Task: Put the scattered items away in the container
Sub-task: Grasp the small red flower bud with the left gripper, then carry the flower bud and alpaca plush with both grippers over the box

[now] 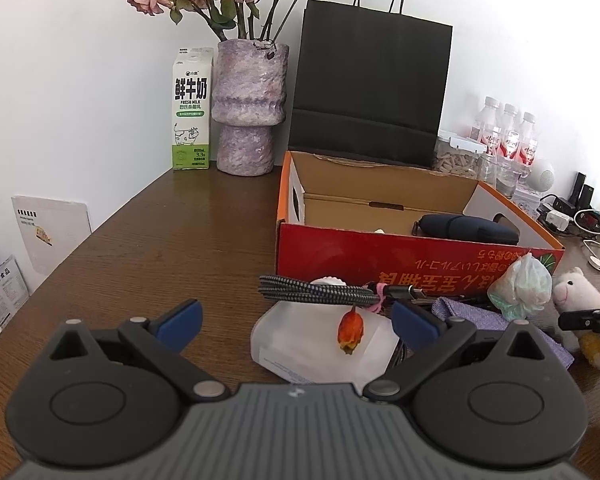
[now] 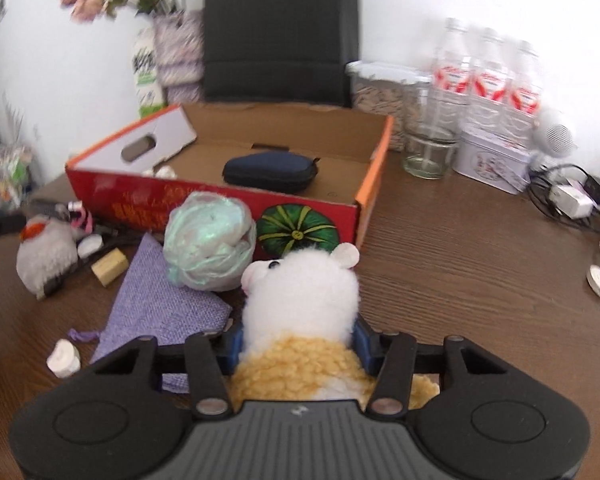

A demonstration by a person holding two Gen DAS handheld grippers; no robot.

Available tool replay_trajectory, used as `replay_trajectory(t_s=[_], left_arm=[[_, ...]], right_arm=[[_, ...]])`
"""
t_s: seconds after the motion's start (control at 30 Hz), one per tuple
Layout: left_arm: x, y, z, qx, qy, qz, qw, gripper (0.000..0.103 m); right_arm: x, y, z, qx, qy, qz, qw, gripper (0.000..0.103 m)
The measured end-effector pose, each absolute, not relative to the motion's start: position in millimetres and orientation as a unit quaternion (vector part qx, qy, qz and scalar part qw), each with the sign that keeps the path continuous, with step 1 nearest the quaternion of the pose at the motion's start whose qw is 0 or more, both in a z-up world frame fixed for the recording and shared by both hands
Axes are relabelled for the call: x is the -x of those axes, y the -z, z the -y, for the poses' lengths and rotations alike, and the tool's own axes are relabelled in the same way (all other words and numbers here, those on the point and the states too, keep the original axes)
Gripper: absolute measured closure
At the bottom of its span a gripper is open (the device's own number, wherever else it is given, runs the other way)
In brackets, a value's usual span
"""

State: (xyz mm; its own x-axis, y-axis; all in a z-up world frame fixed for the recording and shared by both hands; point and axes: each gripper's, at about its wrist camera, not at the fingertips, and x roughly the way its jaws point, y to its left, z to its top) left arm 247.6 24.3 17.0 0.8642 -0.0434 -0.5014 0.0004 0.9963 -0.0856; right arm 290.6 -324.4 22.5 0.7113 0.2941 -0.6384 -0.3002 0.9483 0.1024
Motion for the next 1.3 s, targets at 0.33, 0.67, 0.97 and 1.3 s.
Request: replay_trajectory(t_s=[0.33,0.67,0.97,1.3], left_arm=[[-247,-16,-14,0.044,0.021,-0.264,0.963,0.005],[-244,-18,-4,0.039,0.014,-0.269,0.962,0.027],[-242,-20,1,0.021,0.007,-0.279,0.960,0.049],[-253,-17,6,0.012,0.027,-0.286,0.958,0.084]], right_arm=[[-273,-21,314,-0.032,-0.135,-0.309,0.941,0.055],[-265,-21,319,-0.042,-0.135,-0.295,0.945,0.055],[-257,-23,317,-0.045,-0.146,-0.286,0.946,0.055],[-255,-23,316,-0.042,-0.151,-0.284,0.946,0.055]])
